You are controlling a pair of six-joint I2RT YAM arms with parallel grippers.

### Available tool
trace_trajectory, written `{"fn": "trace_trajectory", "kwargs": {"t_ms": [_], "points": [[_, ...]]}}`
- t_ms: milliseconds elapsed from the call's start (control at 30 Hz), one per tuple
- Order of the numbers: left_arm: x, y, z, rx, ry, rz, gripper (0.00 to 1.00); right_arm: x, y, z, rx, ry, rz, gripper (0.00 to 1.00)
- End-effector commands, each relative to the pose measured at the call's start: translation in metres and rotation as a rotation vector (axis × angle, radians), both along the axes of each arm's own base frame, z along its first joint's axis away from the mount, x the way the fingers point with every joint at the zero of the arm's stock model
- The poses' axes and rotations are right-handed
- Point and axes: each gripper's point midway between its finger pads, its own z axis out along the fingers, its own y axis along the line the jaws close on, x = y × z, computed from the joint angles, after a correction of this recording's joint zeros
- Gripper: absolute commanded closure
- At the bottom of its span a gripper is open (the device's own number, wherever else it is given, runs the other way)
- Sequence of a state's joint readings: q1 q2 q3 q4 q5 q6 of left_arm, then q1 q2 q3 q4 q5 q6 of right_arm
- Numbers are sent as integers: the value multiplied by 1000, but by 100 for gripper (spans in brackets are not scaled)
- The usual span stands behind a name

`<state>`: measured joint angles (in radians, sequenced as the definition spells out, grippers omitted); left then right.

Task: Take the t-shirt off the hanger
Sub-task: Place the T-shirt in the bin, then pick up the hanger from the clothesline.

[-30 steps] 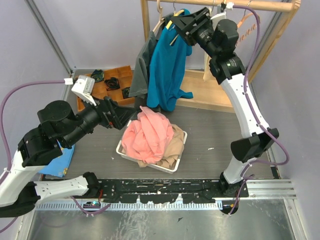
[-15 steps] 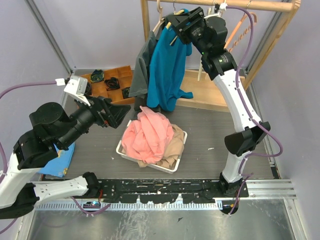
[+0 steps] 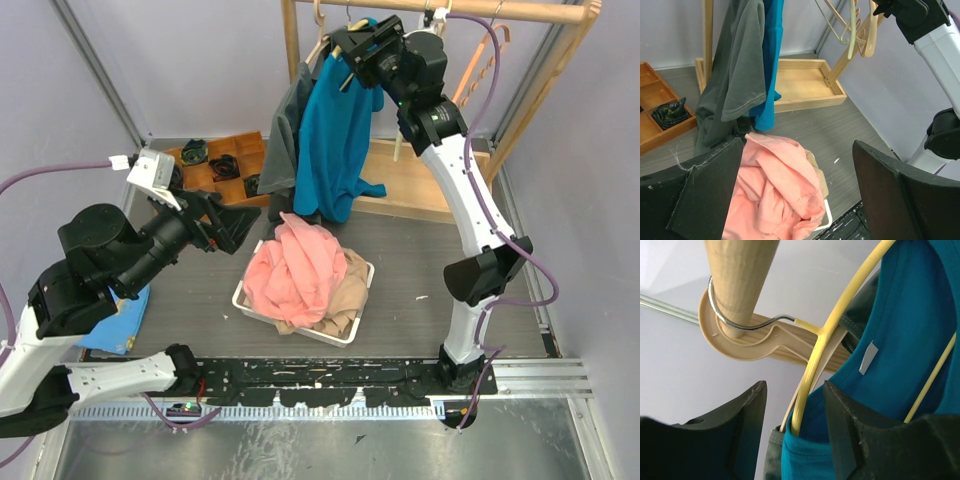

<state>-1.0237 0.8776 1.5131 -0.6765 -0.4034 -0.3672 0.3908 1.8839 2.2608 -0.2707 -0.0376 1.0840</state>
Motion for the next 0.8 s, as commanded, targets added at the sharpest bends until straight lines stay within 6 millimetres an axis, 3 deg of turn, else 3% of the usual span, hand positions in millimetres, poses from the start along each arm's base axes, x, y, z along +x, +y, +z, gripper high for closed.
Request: {"fn": "trace_trajectory", "kwargs": {"t_ms": [0, 767], "points": [[0, 8, 14, -40, -39, 24, 2, -6, -3, 35, 57, -85, -12, 46], [5, 11, 12, -26, -56, 53, 2, 7, 9, 33, 95, -96, 28, 69]]}}
